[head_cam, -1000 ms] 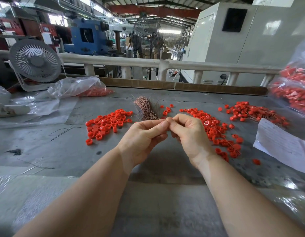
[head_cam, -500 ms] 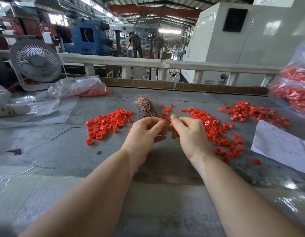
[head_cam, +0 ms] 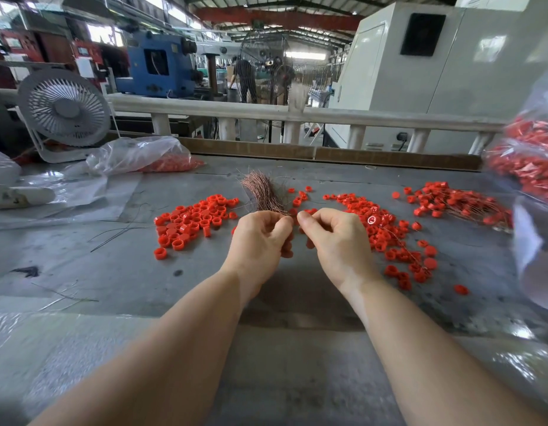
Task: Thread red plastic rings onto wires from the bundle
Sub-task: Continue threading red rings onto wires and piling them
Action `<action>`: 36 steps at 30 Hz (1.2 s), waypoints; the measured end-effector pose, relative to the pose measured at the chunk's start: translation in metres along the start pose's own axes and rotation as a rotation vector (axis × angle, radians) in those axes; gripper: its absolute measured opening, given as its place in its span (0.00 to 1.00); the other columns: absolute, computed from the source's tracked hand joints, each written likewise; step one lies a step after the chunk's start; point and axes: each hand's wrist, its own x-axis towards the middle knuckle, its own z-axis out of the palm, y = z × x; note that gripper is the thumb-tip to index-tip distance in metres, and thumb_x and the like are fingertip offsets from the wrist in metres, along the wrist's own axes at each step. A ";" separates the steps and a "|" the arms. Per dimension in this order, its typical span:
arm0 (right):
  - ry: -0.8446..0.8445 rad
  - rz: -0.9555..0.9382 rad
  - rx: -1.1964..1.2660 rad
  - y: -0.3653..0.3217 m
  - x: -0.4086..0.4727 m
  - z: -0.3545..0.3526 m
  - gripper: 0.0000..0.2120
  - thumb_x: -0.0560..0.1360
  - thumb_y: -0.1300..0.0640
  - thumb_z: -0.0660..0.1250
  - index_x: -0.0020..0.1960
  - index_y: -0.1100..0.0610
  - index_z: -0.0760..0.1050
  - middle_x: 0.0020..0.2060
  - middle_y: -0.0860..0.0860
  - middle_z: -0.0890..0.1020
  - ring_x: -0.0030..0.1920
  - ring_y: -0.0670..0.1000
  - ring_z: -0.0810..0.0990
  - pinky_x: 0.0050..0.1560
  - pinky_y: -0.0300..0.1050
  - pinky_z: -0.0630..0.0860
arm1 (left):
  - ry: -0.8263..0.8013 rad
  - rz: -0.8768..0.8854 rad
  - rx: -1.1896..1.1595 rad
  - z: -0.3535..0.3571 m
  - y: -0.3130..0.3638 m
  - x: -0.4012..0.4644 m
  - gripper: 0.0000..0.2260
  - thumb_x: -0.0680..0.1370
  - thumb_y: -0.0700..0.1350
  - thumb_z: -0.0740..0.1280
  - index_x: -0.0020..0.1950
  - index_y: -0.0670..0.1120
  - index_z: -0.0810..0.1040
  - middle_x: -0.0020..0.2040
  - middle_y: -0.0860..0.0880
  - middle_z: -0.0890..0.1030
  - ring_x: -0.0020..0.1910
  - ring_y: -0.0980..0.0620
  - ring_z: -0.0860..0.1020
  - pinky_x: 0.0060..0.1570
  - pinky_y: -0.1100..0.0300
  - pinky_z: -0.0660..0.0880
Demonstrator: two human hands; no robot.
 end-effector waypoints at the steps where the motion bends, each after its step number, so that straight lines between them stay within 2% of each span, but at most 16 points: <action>1: -0.004 0.000 0.001 0.000 0.000 0.000 0.16 0.75 0.51 0.65 0.32 0.59 0.76 0.25 0.51 0.75 0.30 0.51 0.71 0.36 0.49 0.69 | 0.015 0.005 0.027 0.000 0.000 0.000 0.13 0.78 0.37 0.61 0.33 0.43 0.75 0.26 0.50 0.72 0.22 0.61 0.70 0.28 0.67 0.74; 5: 0.002 -0.008 0.005 0.001 0.000 0.001 0.16 0.75 0.51 0.66 0.34 0.60 0.77 0.26 0.55 0.77 0.33 0.56 0.75 0.37 0.49 0.70 | 0.068 0.008 0.087 -0.002 -0.002 0.002 0.13 0.78 0.37 0.61 0.33 0.43 0.75 0.25 0.51 0.72 0.20 0.60 0.70 0.26 0.67 0.73; 8: 0.002 -0.001 0.003 0.002 0.000 0.001 0.16 0.75 0.51 0.66 0.31 0.58 0.76 0.24 0.50 0.75 0.30 0.51 0.71 0.35 0.47 0.69 | 0.037 -0.019 -0.013 -0.002 -0.002 0.002 0.12 0.78 0.36 0.62 0.35 0.42 0.77 0.28 0.48 0.75 0.22 0.60 0.72 0.26 0.66 0.74; 12: 0.012 0.017 0.010 0.004 0.001 0.000 0.17 0.75 0.51 0.66 0.29 0.55 0.74 0.22 0.46 0.73 0.28 0.46 0.70 0.33 0.44 0.67 | -0.007 -0.064 -0.169 -0.003 -0.001 0.003 0.07 0.78 0.36 0.64 0.43 0.39 0.80 0.32 0.46 0.81 0.27 0.58 0.78 0.31 0.65 0.77; 16: 0.020 0.014 -0.003 0.004 0.002 0.001 0.18 0.75 0.50 0.66 0.27 0.52 0.72 0.21 0.45 0.72 0.28 0.45 0.69 0.31 0.40 0.65 | -0.030 -0.075 -0.167 -0.004 0.000 0.002 0.06 0.77 0.35 0.64 0.48 0.35 0.80 0.36 0.42 0.81 0.29 0.57 0.79 0.33 0.65 0.78; 25: 0.011 0.017 -0.014 0.002 0.000 0.000 0.16 0.75 0.50 0.65 0.30 0.54 0.75 0.23 0.46 0.74 0.29 0.46 0.71 0.33 0.42 0.67 | -0.046 -0.095 -0.124 -0.007 0.002 0.001 0.04 0.76 0.35 0.65 0.44 0.39 0.80 0.37 0.42 0.82 0.31 0.54 0.80 0.35 0.64 0.79; 29: 0.034 0.009 0.019 0.000 0.000 -0.001 0.10 0.75 0.54 0.67 0.35 0.55 0.78 0.28 0.46 0.77 0.33 0.46 0.75 0.38 0.42 0.71 | -0.145 -0.181 -0.317 -0.006 0.003 -0.001 0.09 0.78 0.36 0.63 0.40 0.41 0.80 0.32 0.47 0.82 0.30 0.55 0.80 0.34 0.65 0.78; 32: 0.058 -0.012 0.054 -0.001 0.001 -0.001 0.04 0.74 0.58 0.67 0.40 0.55 0.77 0.33 0.47 0.79 0.38 0.48 0.77 0.43 0.44 0.75 | -0.155 -0.230 -0.433 -0.005 0.003 0.000 0.07 0.78 0.39 0.63 0.42 0.41 0.79 0.31 0.50 0.82 0.30 0.58 0.79 0.33 0.65 0.78; 34: 0.055 -0.057 0.055 -0.002 0.000 -0.001 0.03 0.73 0.61 0.68 0.43 0.55 0.78 0.35 0.47 0.79 0.36 0.44 0.75 0.42 0.40 0.73 | -0.148 -0.256 -0.457 -0.006 0.003 0.001 0.06 0.77 0.41 0.64 0.42 0.42 0.79 0.31 0.51 0.81 0.30 0.58 0.79 0.32 0.65 0.77; 36: 0.044 -0.129 0.030 -0.004 -0.001 -0.001 0.06 0.71 0.64 0.69 0.44 0.54 0.78 0.37 0.46 0.79 0.37 0.43 0.74 0.41 0.33 0.71 | -0.145 -0.273 -0.458 -0.007 0.002 0.001 0.07 0.77 0.43 0.65 0.42 0.42 0.79 0.31 0.51 0.80 0.30 0.58 0.78 0.31 0.65 0.76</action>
